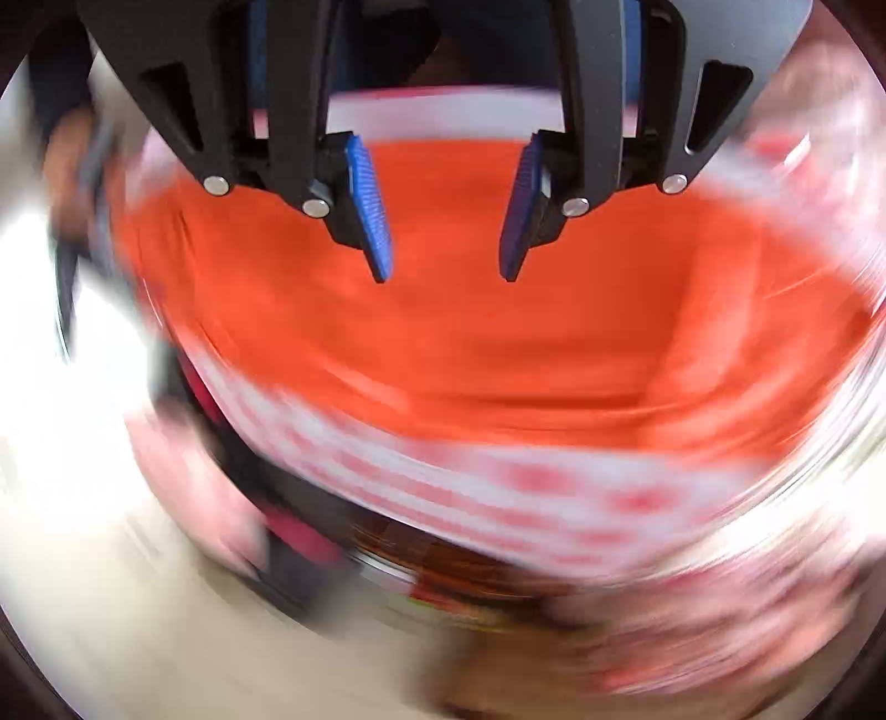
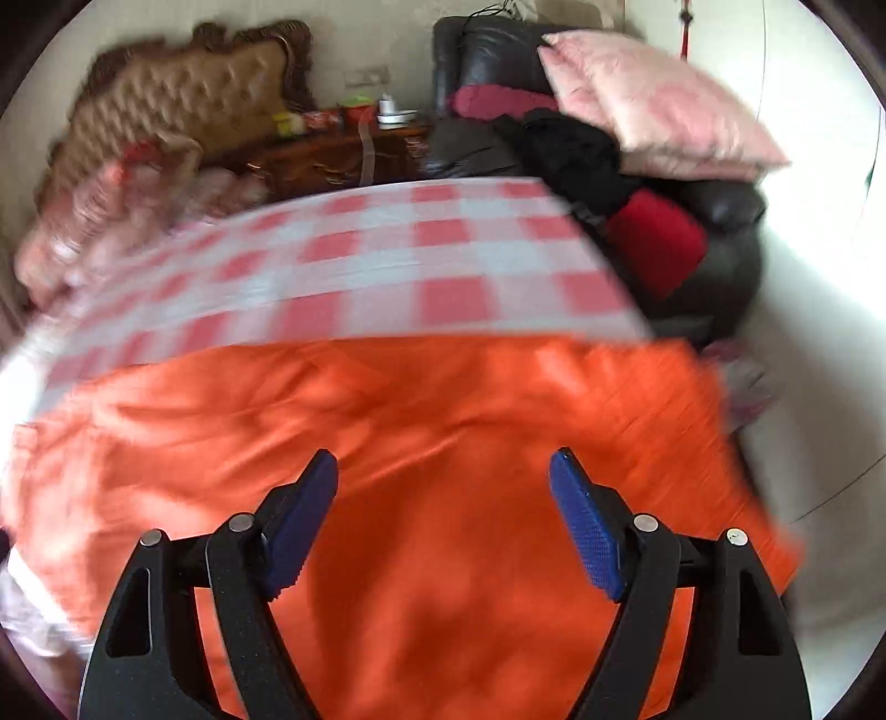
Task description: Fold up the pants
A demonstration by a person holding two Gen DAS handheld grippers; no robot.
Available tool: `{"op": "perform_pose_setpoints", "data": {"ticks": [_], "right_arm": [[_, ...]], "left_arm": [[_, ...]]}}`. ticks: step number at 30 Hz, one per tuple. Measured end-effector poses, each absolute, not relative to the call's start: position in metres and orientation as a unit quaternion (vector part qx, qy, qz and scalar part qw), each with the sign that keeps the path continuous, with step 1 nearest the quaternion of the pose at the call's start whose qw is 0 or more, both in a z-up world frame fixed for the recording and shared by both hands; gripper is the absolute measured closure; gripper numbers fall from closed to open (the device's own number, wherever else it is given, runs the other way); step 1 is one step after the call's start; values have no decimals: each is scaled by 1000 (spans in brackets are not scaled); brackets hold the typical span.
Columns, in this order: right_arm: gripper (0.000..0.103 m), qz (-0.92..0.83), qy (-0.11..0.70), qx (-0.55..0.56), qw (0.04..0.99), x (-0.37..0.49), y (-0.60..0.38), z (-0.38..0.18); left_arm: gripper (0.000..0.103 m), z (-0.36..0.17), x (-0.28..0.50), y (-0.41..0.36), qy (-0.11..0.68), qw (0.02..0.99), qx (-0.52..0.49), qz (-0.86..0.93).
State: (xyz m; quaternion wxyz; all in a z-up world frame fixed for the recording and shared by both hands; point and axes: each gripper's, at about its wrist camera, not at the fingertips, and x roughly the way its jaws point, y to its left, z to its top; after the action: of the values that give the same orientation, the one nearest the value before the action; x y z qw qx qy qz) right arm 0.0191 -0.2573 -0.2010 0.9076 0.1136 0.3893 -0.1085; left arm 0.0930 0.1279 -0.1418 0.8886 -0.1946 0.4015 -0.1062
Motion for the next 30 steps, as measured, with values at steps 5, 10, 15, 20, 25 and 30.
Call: {"op": "perform_pose_setpoints", "data": {"ticks": [5, 10, 15, 20, 25, 30], "right_arm": [[27, 3, 425, 88, 901, 17, -183, -207], [27, 76, 431, 38, 899, 23, -99, -198], [27, 119, 429, -38, 894, 23, -31, -194], [26, 144, 451, -65, 879, 28, 1, -200], [26, 168, 464, -74, 867, 37, 27, -205], [26, 197, 470, -85, 856, 51, 68, -206]], "left_arm": [[61, -164, 70, 299, 372, 863, -338, 48], [62, -172, 75, 320, 381, 866, -316, 66], [64, -180, 84, 307, 408, 870, -265, 73], [85, -186, 91, 309, 425, 865, -257, 70], [85, -187, 92, 312, 422, 865, -263, 62], [89, -184, 93, 310, 420, 867, -262, 60]]}}
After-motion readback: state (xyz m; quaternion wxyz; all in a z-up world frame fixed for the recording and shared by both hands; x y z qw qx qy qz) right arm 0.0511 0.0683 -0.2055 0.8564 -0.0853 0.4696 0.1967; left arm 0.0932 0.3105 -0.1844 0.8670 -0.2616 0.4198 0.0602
